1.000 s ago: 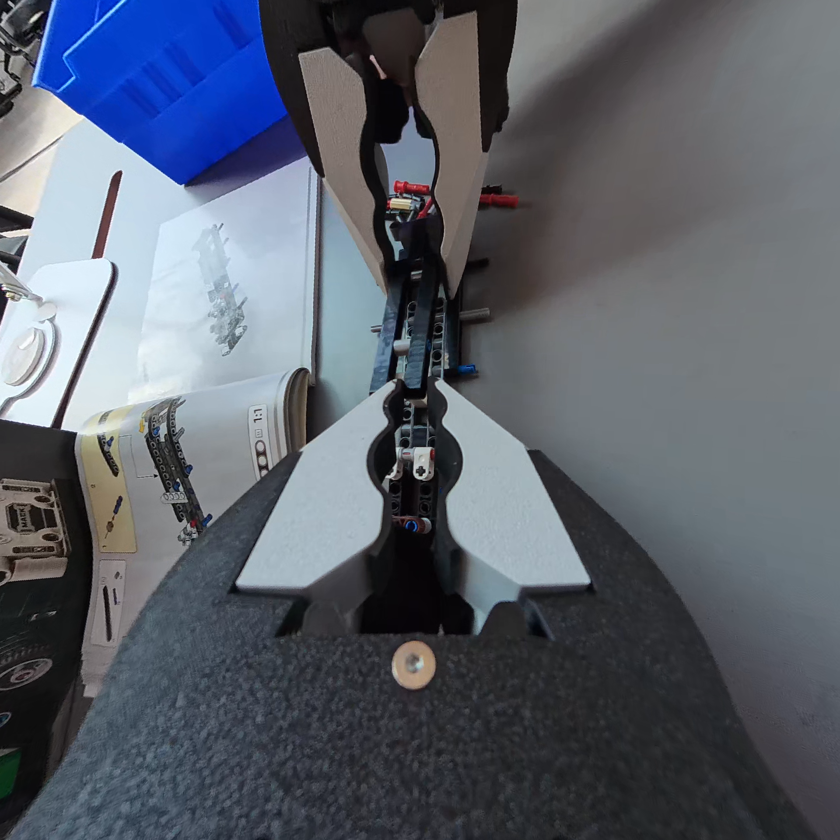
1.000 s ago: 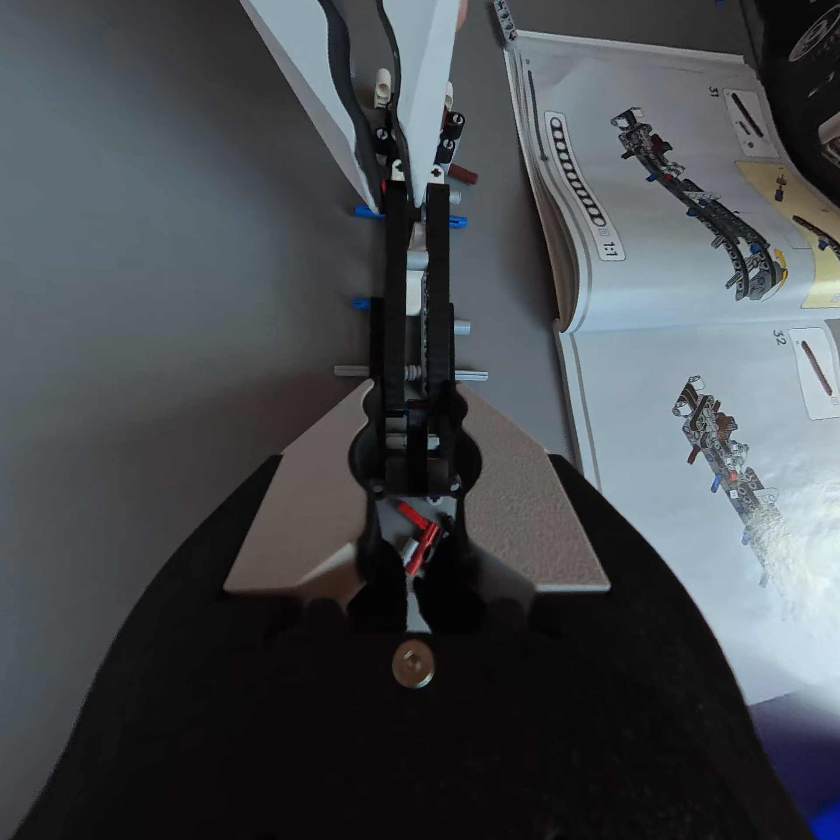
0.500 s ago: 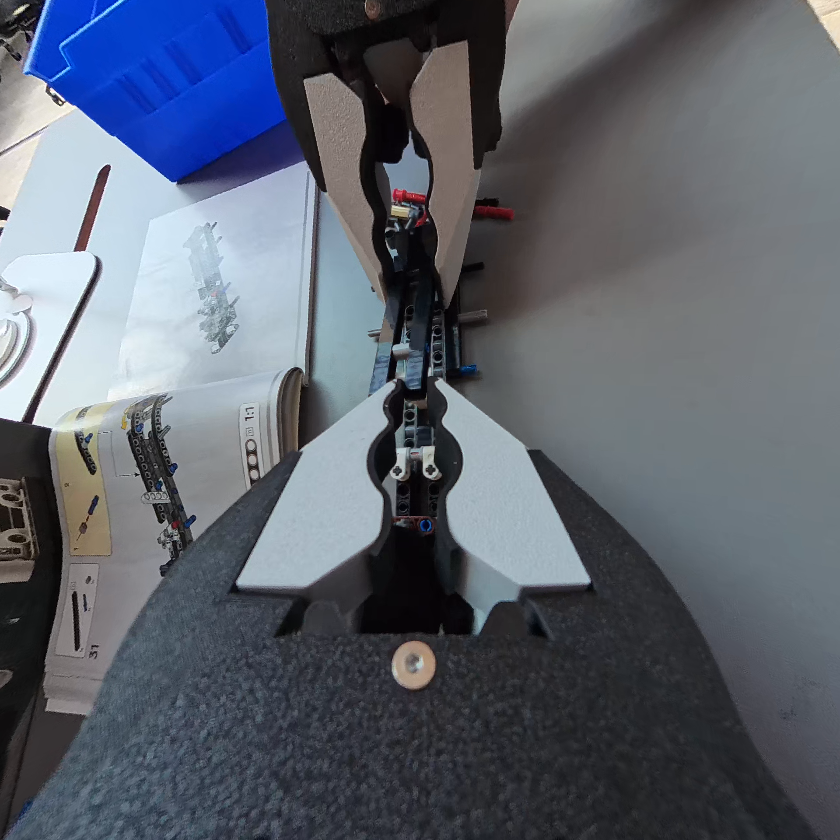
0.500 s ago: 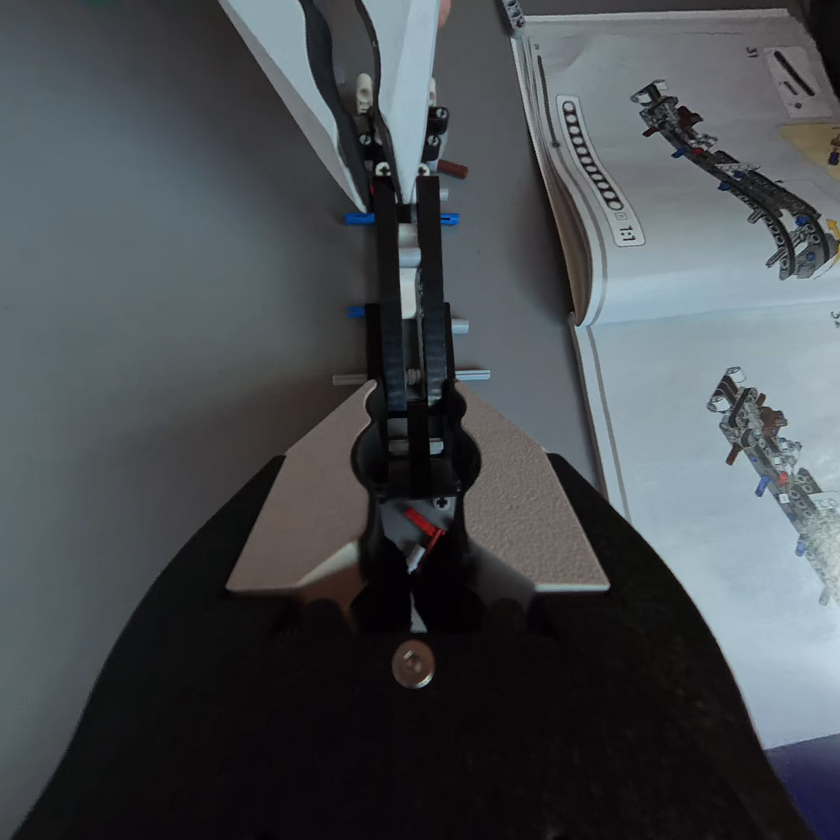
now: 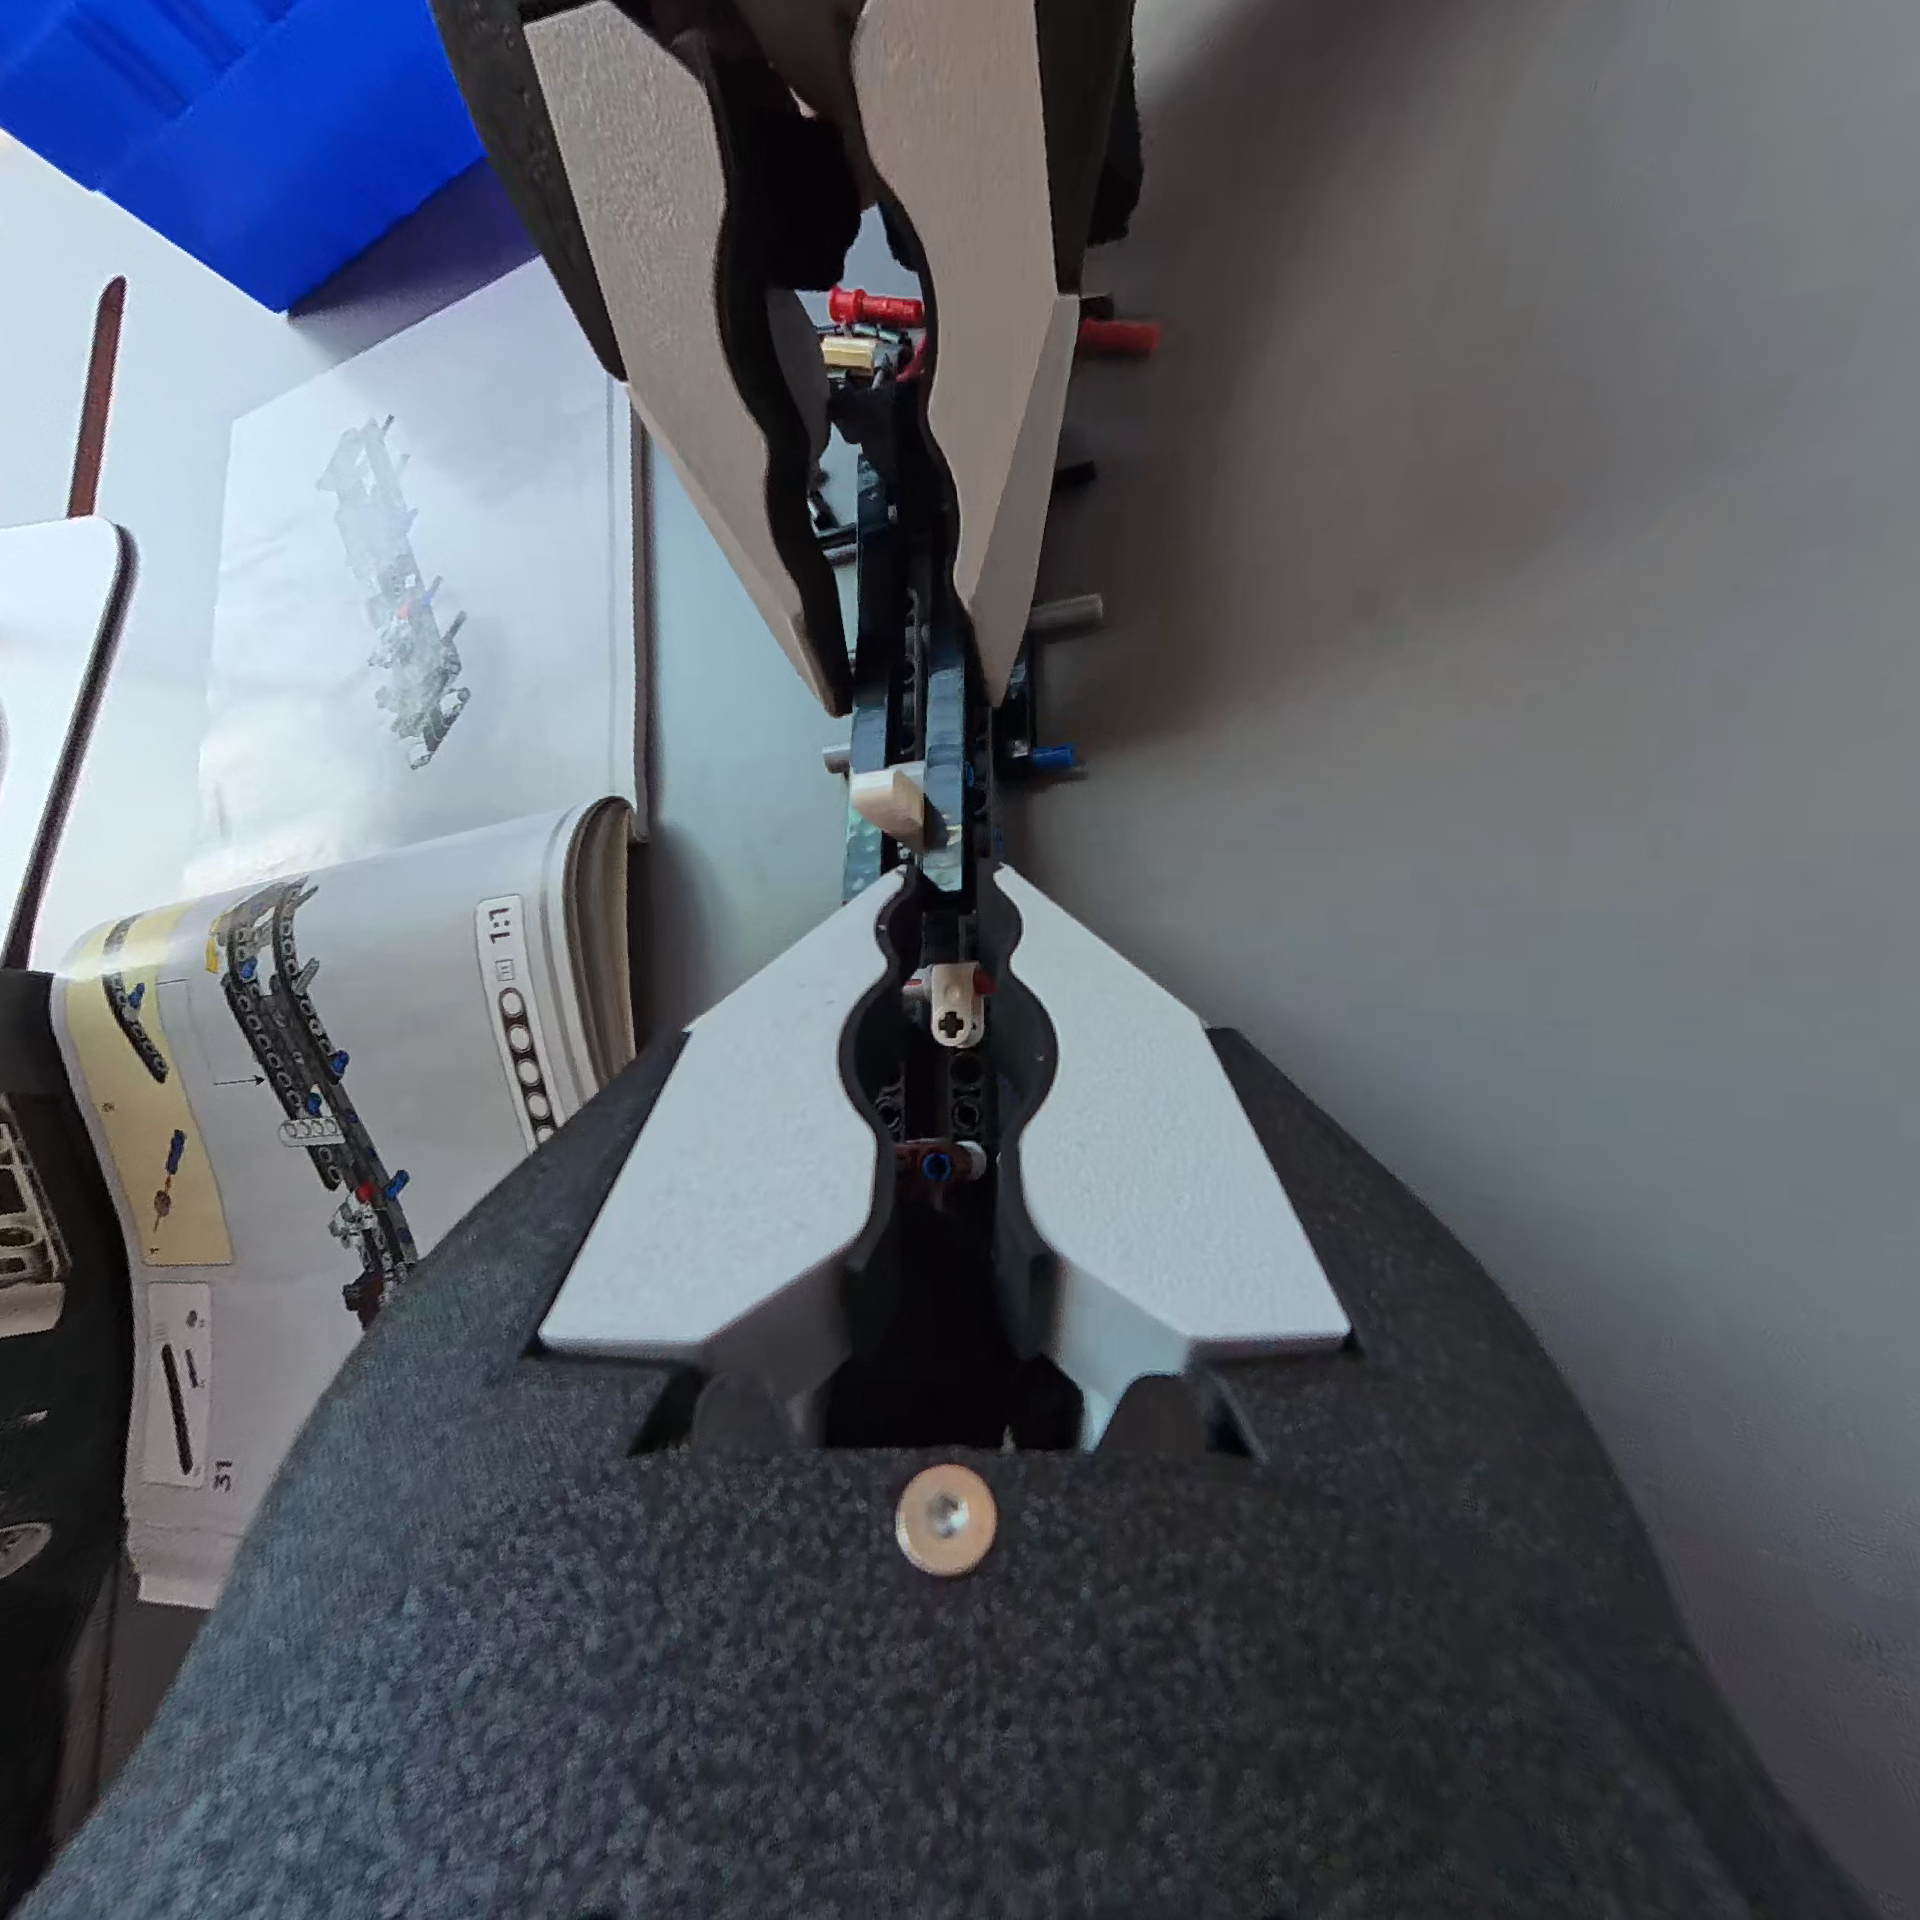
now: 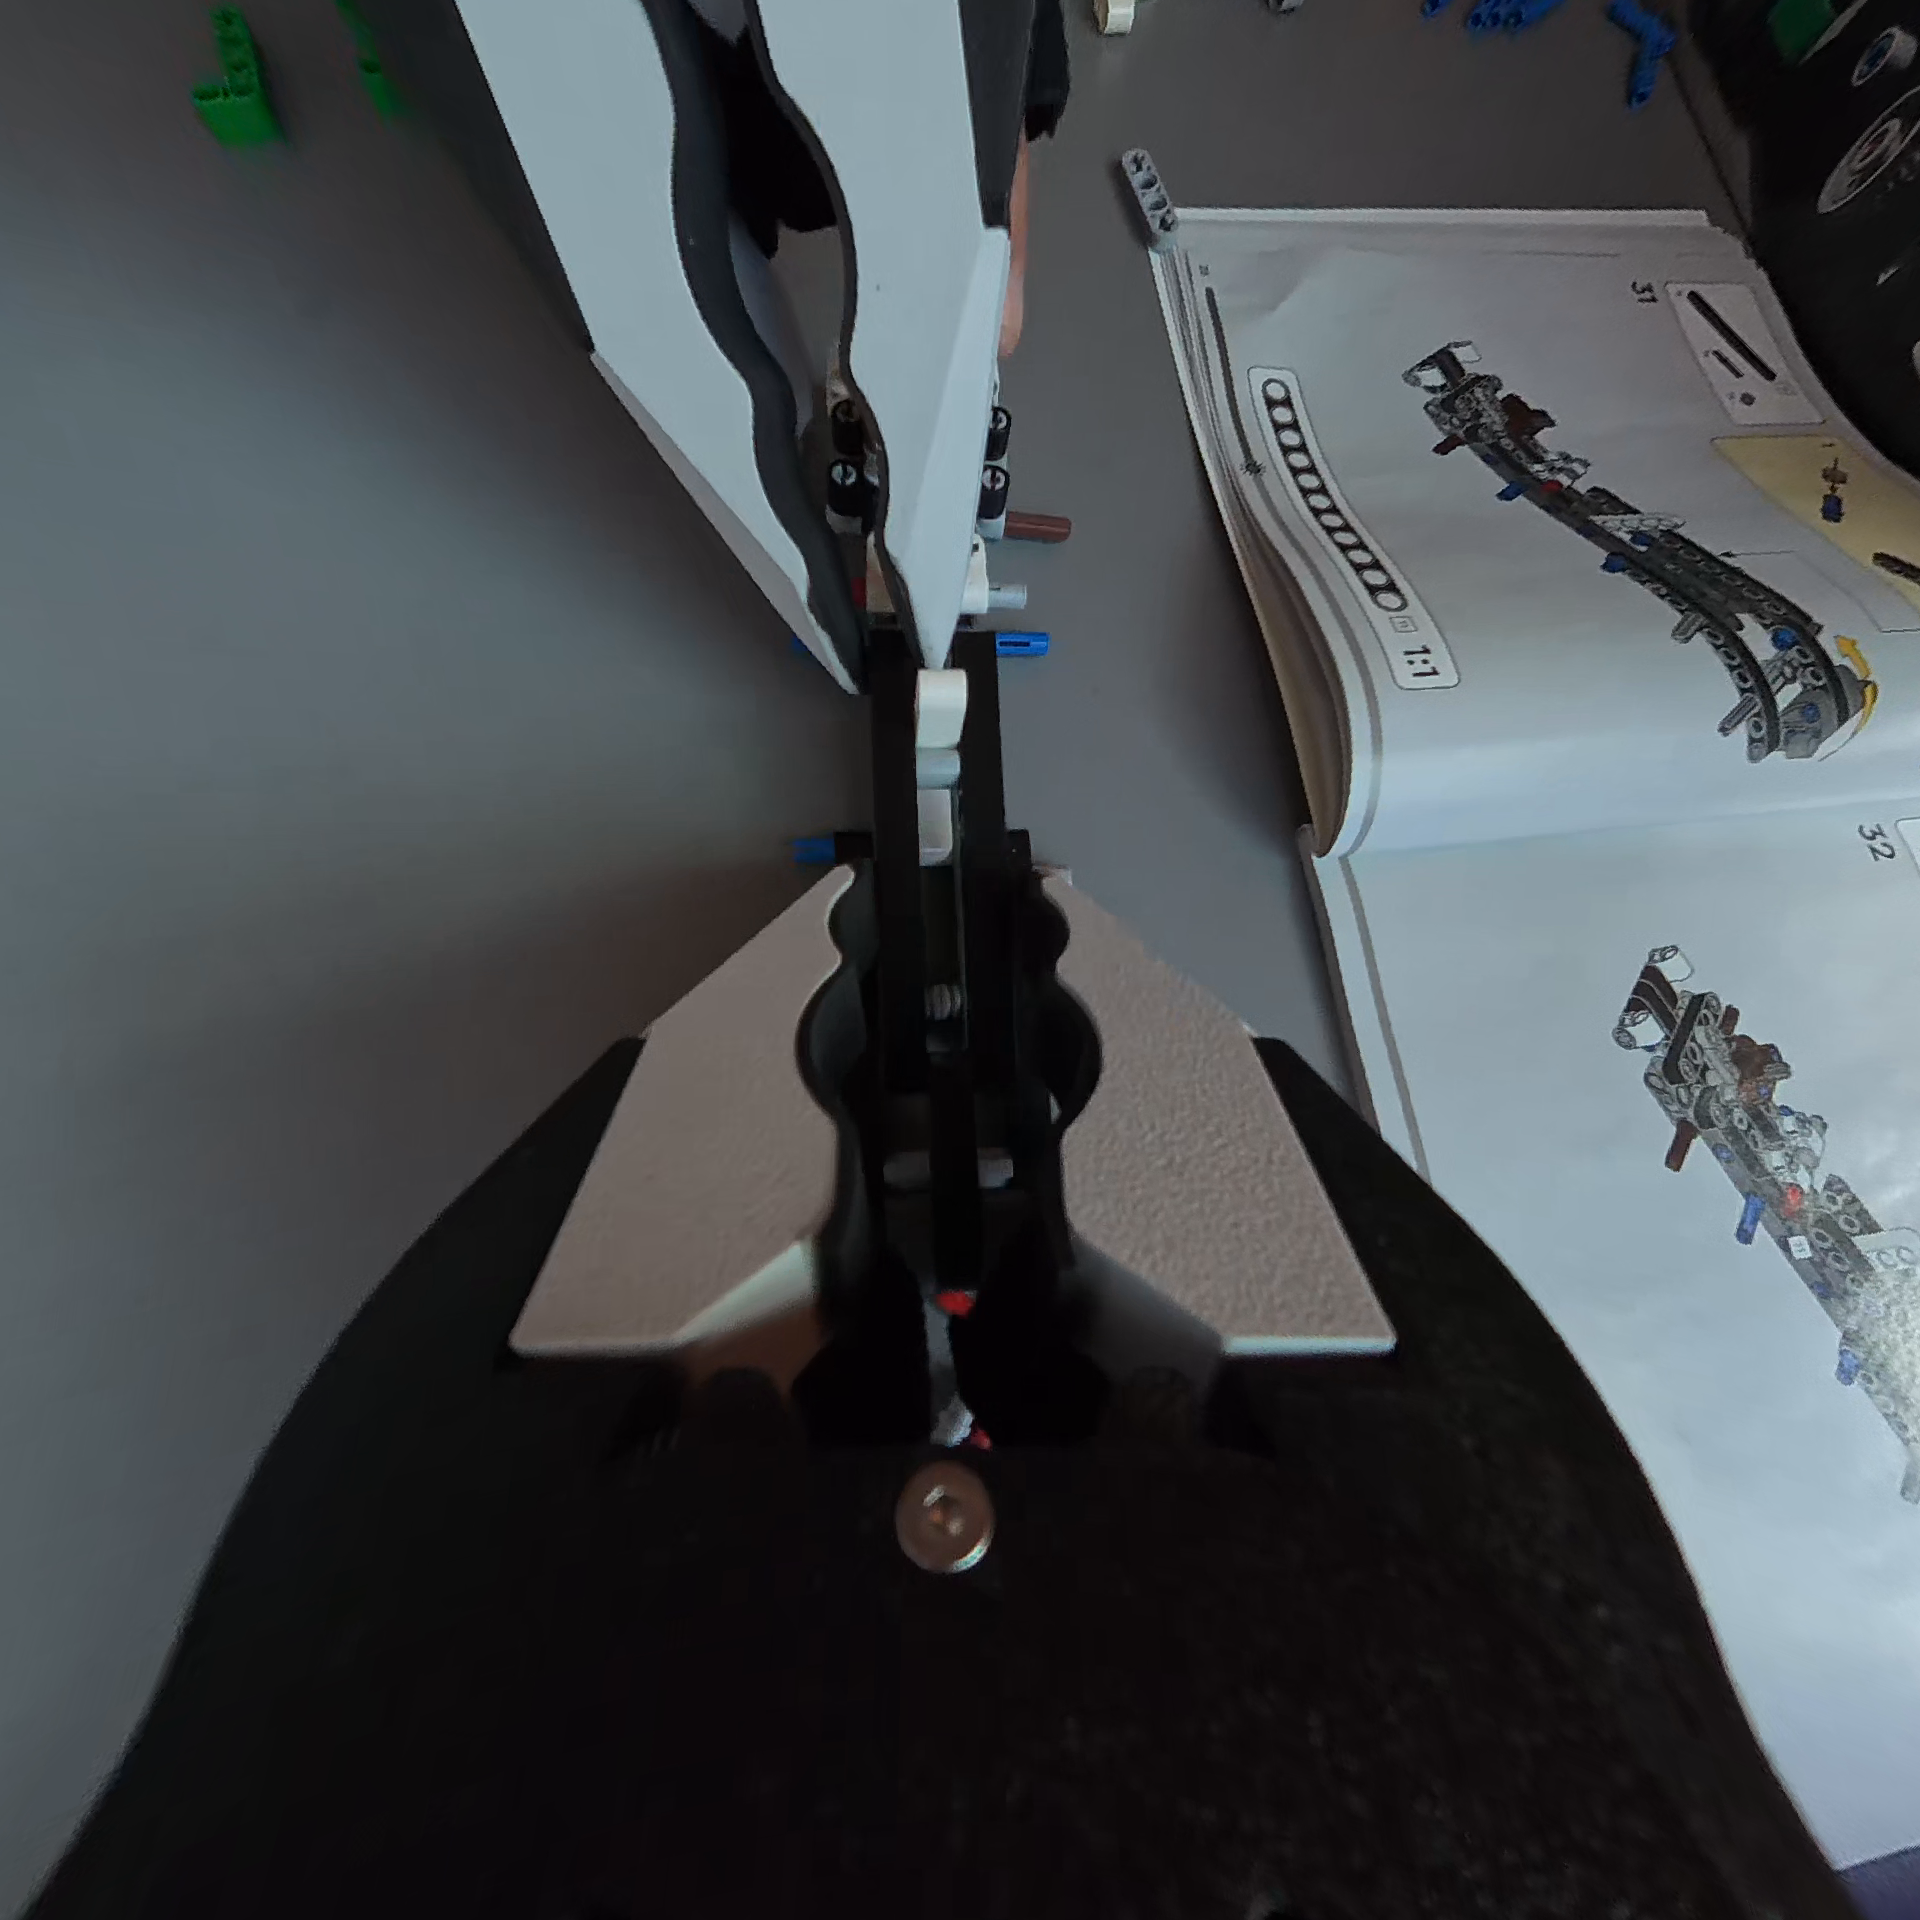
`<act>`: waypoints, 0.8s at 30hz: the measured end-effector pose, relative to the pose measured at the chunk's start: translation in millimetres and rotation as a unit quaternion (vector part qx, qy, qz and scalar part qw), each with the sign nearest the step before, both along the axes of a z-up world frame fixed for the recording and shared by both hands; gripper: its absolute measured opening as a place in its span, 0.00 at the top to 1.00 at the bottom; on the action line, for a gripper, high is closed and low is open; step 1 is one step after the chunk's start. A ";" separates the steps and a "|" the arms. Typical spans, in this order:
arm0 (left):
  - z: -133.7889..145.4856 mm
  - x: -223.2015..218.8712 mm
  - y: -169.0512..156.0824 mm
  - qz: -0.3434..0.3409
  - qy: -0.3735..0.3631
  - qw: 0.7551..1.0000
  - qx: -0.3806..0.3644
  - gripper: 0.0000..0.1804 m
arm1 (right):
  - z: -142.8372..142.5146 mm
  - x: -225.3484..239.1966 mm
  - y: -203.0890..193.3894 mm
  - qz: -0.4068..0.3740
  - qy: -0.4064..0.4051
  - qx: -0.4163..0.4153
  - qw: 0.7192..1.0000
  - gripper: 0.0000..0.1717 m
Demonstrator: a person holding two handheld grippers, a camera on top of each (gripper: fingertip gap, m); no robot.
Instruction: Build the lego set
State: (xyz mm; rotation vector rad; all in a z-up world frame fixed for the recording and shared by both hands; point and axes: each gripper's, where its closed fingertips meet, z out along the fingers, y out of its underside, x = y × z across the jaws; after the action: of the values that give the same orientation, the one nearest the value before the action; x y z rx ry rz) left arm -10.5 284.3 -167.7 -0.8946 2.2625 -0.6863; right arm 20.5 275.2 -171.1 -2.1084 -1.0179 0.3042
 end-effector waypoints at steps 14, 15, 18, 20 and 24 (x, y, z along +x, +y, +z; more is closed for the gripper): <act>15.5 4.5 1.3 0.027 0.017 0.997 -0.074 0.83 | 60.7 13.3 -2.6 -0.002 0.165 0.034 0.986 0.82; 10.2 6.0 3.0 0.032 0.025 0.997 -0.066 0.83 | 61.8 15.1 -1.5 -0.005 0.166 0.039 0.985 0.82; 0.8 7.3 7.0 0.040 0.048 0.997 -0.052 0.82 | 56.7 22.8 -1.1 -0.014 0.128 0.043 0.991 0.82; 17.0 4.4 8.1 0.035 0.040 0.997 -0.060 0.82 | 62.2 33.0 -1.1 -0.035 0.101 0.070 0.992 0.85; 89.6 -28.0 0.3 0.045 -0.017 0.993 -0.108 0.71 | 78.0 33.4 -21.0 -0.118 0.142 0.095 0.978 0.76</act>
State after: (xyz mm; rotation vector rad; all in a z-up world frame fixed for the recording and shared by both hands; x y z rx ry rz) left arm -38.5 284.6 -78.1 -1.0721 2.1318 -0.9097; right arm 53.9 254.2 -93.1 -1.9214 -0.5999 0.3623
